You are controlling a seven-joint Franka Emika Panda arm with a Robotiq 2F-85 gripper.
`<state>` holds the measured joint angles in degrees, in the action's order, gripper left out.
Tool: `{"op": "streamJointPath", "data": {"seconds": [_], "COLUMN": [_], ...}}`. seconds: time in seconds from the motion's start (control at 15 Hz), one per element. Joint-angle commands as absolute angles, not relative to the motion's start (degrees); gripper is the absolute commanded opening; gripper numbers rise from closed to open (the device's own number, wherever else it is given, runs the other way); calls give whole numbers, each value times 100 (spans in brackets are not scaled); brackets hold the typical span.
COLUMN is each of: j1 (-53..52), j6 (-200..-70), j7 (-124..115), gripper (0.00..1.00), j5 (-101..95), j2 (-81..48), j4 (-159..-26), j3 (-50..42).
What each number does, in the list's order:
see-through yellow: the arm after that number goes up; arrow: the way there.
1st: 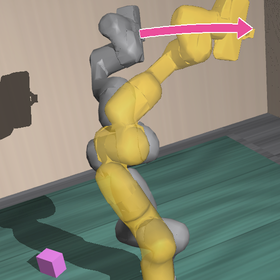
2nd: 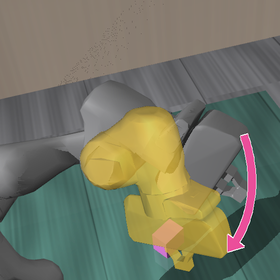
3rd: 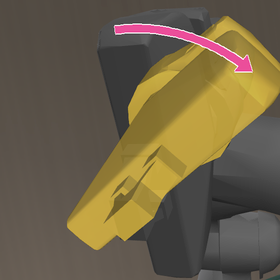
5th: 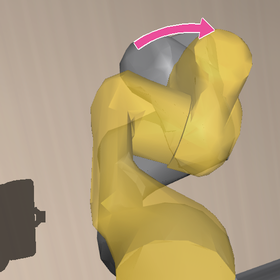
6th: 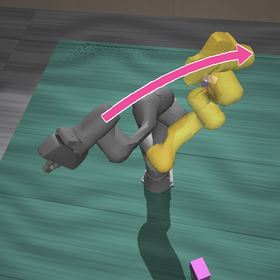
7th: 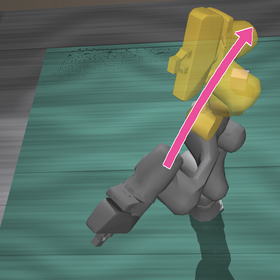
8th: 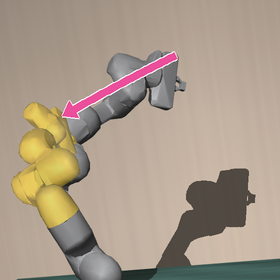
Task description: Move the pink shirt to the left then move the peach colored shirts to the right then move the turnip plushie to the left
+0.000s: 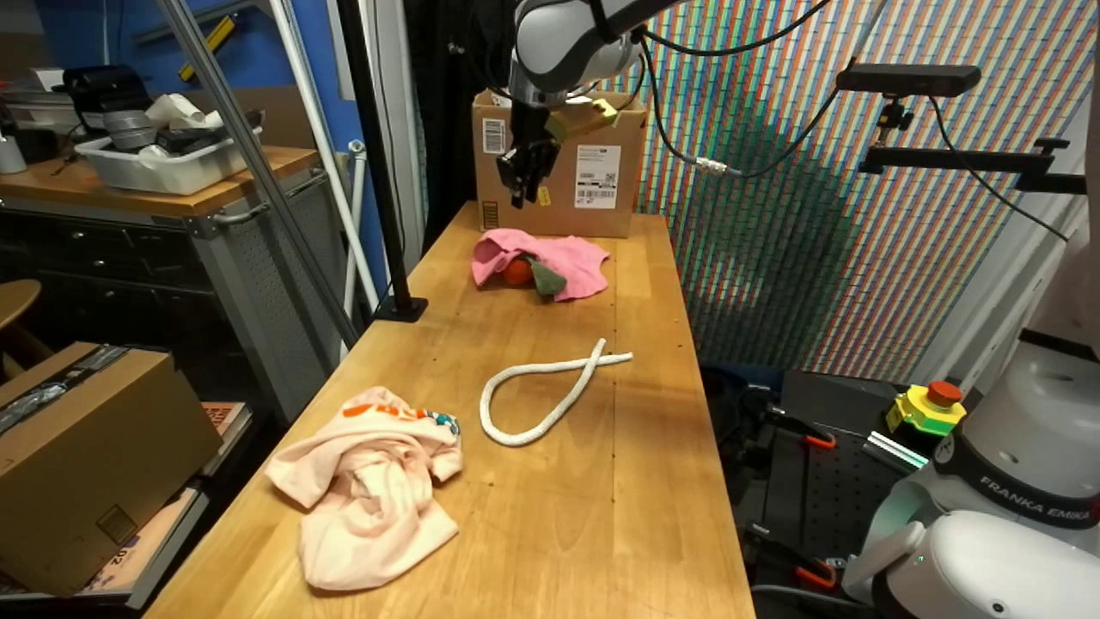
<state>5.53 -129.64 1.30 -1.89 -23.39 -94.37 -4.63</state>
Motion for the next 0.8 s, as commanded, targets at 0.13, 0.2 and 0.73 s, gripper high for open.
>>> {"op": "streamJointPath", "data": {"seconds": [0.13,0.2,0.73], "j1": [499,509,538], "j6": [-12771,-12769,-12606], "j7": [-26,-9,9], "gripper": [84,92,100], "j5": [-530,-546,-564], "j2": [-2897,-3018,-3850], "j4": [-9266,-9225,-8610], "j3": [-580,-582,-646]}}
